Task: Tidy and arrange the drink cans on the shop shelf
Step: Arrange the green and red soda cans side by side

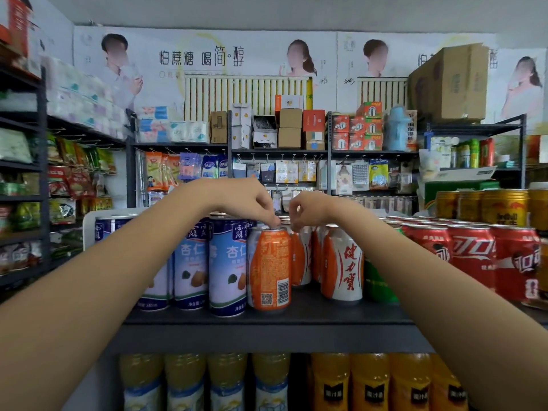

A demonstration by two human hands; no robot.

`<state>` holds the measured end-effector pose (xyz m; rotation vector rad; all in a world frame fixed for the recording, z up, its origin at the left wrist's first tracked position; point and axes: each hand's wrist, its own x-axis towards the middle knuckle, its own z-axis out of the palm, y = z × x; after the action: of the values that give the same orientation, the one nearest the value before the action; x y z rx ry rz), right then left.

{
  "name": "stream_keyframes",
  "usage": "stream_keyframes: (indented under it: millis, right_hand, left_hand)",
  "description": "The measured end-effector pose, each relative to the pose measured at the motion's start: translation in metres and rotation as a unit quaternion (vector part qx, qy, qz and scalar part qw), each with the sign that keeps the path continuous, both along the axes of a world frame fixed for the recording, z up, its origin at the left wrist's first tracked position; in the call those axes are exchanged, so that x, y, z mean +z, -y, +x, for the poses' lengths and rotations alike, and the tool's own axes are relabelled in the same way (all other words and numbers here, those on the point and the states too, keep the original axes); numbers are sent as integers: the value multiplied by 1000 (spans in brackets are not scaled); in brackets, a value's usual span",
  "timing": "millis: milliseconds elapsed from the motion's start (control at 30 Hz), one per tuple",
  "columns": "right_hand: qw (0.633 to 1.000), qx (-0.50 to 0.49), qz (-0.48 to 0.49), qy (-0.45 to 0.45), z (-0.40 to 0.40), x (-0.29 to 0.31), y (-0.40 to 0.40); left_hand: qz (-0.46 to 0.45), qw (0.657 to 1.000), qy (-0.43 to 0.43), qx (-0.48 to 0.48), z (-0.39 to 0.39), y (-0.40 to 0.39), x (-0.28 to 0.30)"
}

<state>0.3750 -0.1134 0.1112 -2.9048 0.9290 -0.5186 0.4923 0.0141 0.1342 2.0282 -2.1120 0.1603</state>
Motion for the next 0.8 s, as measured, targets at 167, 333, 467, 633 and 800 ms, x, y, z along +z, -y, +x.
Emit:
stream_keyframes:
  millis: [167, 333, 467, 633, 800]
  right_hand:
    - [997, -55, -36, 50, 11, -7, -3]
    - [986, -117, -110, 40, 21, -11, -9]
    - [990, -92, -88, 63, 15, -10, -9]
    - [958, 126, 106, 233, -33, 0, -40]
    - [975, 117, 97, 165, -48, -22, -51]
  left_hand:
    - [6, 998, -41, -37, 0, -11, -5]
    - [-12, 998, -28, -47, -3, -12, -9]
    - [-22, 998, -22, -57, -6, -11, -12]
    - [-29, 994, -66, -78, -2, -7, -16]
    - [3, 993, -75, -89, -7, 0, -12]
